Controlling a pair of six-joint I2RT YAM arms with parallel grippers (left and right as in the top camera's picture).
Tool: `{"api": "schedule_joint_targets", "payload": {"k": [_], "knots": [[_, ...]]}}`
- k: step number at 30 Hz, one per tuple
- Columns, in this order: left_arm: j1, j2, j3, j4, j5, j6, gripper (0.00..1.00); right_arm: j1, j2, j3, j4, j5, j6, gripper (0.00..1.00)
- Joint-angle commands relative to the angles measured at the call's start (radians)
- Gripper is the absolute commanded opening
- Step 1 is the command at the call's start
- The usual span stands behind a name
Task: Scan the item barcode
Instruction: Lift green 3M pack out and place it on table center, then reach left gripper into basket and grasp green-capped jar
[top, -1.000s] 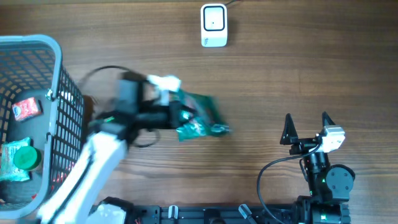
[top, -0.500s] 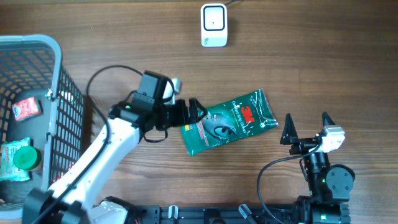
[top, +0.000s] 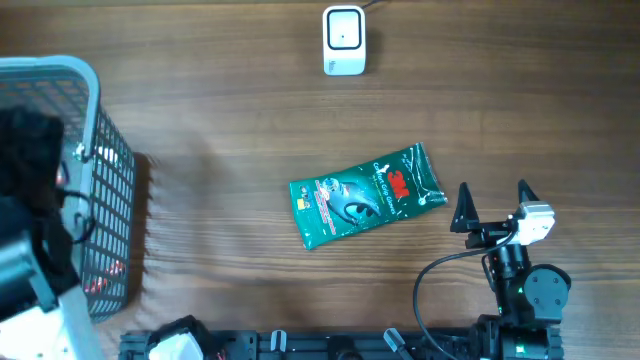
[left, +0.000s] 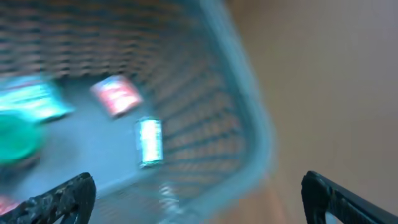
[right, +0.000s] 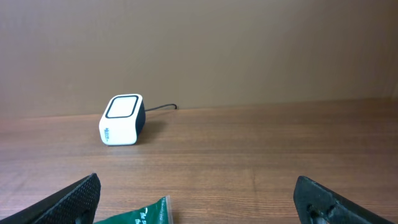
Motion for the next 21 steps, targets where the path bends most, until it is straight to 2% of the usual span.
{"api": "schedule_joint_targets", "payload": {"k": [1, 5, 7, 13, 17, 21], "knots": [[0.252, 0.113, 0.001, -0.183, 0.104, -0.119, 1.0, 0.002, -0.006, -0.001, 0.003, 0.011, -0.006, 1.0], [0.397, 0.283, 0.001, -0.336, 0.104, -0.277, 1.0, 0.002, -0.006, -0.001, 0.003, 0.011, -0.006, 1.0], [0.405, 0.355, 0.001, -0.368, 0.103, -0.367, 1.0, 0.002, -0.006, -0.001, 0.003, 0.011, -0.006, 1.0], [0.405, 0.481, -0.003, -0.441, 0.082, -0.753, 1.0, 0.002, -0.006, -0.001, 0.003, 0.011, -0.006, 1.0], [0.405, 0.513, -0.008, -0.449, -0.023, -0.906, 1.0, 0.002, -0.006, -0.001, 0.003, 0.011, -0.006, 1.0], [0.405, 0.563, -0.008, -0.445, -0.041, -0.964, 1.0, 0.002, -0.006, -0.001, 0.003, 0.011, -0.006, 1.0]]}}
